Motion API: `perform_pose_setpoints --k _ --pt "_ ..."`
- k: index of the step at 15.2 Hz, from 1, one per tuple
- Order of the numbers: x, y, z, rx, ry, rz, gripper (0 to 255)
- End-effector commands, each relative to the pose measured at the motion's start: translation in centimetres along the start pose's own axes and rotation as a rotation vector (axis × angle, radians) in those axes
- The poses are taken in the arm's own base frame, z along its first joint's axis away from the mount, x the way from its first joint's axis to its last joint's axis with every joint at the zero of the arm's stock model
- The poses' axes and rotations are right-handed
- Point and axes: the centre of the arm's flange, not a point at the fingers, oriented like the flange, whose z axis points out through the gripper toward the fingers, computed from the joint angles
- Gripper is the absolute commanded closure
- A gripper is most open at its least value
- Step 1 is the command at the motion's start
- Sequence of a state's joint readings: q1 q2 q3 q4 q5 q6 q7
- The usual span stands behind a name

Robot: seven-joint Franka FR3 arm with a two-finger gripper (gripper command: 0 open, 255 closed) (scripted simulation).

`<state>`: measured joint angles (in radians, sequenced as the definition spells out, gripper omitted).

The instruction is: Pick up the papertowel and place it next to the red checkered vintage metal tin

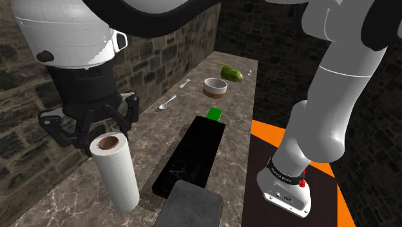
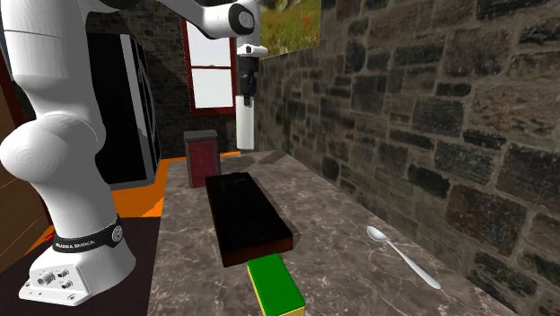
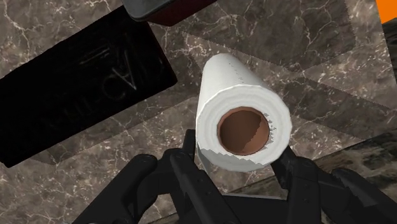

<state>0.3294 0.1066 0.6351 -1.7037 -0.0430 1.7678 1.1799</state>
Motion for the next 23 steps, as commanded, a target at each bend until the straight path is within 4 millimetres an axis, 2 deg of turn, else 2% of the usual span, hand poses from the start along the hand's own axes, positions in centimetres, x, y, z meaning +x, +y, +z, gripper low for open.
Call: perform_pose_setpoints --k 1,17,18,23 --pt "0.0 0.0 1.0 0.0 0.0 0.0 255" --pt "0.3 -0.1 9.4 0.0 0.0 0.0 255" --pt "0.3 -0.2 10.4 0.0 0.0 0.0 255" --pt "0.3 -0.2 10.4 0.0 0.0 0.0 255"
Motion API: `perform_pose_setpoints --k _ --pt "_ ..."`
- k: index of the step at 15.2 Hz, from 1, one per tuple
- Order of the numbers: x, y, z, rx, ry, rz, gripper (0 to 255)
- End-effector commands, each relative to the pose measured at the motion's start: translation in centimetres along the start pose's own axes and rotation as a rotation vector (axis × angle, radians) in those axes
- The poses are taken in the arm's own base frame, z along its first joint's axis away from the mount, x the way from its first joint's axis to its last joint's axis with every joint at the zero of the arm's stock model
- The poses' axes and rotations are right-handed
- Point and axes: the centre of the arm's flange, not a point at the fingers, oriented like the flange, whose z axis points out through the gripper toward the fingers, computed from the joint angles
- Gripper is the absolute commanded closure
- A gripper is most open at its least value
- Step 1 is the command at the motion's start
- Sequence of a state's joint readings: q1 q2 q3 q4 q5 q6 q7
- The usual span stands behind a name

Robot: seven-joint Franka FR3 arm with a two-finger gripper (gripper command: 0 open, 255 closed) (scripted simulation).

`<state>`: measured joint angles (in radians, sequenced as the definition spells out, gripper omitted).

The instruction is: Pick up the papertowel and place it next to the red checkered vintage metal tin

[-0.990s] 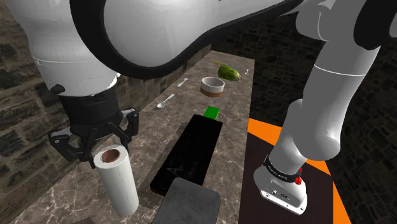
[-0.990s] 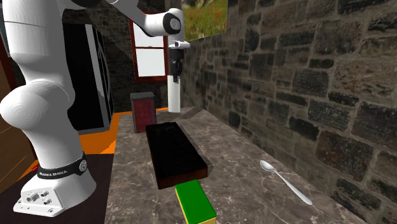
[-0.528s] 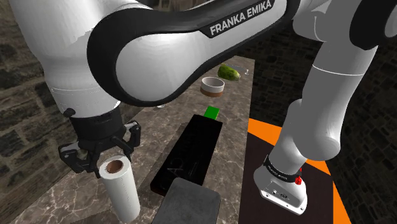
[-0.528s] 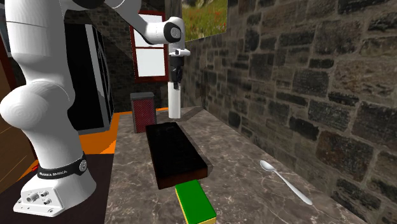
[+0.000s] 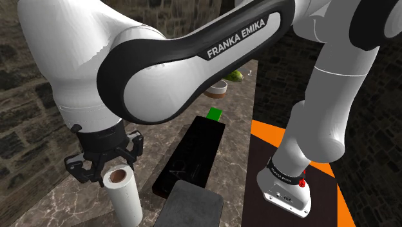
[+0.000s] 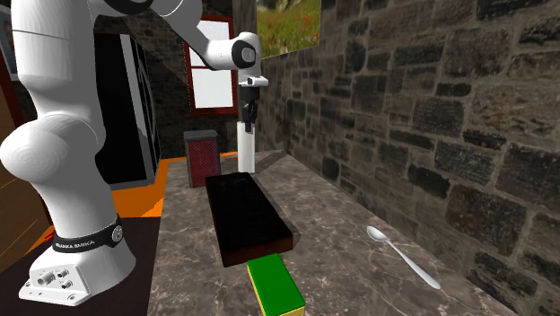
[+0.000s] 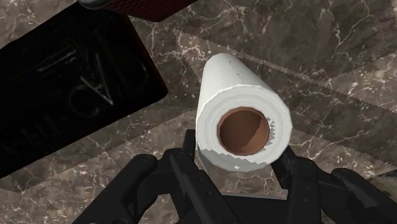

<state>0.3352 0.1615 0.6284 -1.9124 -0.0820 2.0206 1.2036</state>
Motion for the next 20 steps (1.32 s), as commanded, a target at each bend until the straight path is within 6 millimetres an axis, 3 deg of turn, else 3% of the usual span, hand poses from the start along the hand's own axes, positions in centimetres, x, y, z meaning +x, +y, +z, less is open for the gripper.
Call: perform_pose_setpoints --k 1,3,4,9,13,20 --pt "0.0 0.0 0.0 0.0 0.0 0.0 255" --pt "0.0 0.0 0.0 0.0 0.0 0.0 255" --pt "0.0 0.0 0.0 0.0 0.0 0.0 0" --pt "0.0 0.0 0.0 0.0 0.0 0.0 0" --pt "0.0 0.0 -5.0 0.0 0.0 0.0 0" --pt "0.0 0.0 -5.0 0.0 0.0 0.0 0"
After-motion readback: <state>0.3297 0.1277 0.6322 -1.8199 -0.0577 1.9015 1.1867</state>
